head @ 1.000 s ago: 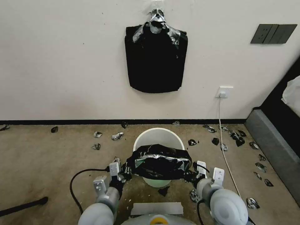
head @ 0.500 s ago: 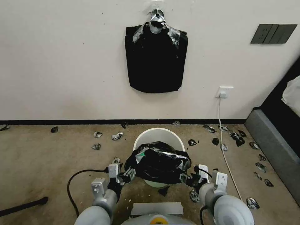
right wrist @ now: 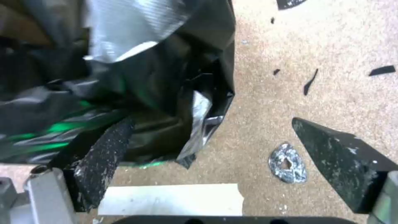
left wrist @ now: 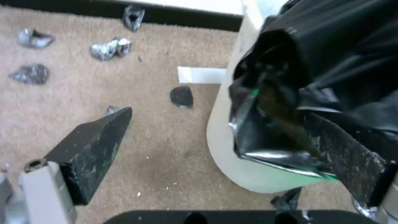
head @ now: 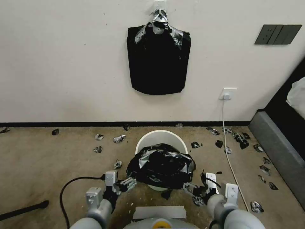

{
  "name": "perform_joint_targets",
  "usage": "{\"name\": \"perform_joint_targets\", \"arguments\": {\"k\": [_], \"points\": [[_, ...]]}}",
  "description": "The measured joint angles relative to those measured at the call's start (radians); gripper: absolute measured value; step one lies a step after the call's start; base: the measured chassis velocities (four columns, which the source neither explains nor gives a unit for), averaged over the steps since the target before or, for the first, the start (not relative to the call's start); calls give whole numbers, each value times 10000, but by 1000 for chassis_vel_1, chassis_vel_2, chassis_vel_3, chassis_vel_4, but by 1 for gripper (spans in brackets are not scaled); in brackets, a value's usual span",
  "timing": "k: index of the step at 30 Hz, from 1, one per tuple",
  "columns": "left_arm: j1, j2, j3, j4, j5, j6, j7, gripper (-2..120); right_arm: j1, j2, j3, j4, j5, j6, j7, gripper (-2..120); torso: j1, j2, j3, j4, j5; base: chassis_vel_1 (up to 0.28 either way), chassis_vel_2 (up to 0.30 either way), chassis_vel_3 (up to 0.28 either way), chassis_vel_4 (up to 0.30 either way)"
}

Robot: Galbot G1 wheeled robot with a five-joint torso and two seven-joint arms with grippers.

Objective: Place a trash bag onto the trash bin.

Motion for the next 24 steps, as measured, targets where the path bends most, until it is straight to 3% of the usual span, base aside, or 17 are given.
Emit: {"name": "perform_joint_targets", "arguments": {"k": [6,10,16,22,24], "points": [[674,-16,-653,-463,938,-401,678,100,-822,-256,407,707,-557,195,-561,100,0,0,0,0,0,0,0,0,0],[1500,-552,-1559,-913,2037,-1387,1300,100,-1569,-448,1382,1217,-1378,420,-1001,100,0,0,0,-1,2,0,0,0,0],[2567,-1070,-2409,-1241,2832,-2423,2184,100,-2241,-819,2595,1764,-1691,1182,-1911,100,0,0,-1,-1,0,0,0,0,0],[2772,-1221,-2755,-1072,2781,-3080,2511,100,-1324,-1203,2913,1687,-1650,1523,-2891,100,0,0,-1,0,1,0,0,0,0],[2066,-1338,-2813,-776,2364,-3491,2538,100,197,-1410,3328,798,-1174,985,-4259,100,0,-1,0,2,3,0,0,0,0]]}}
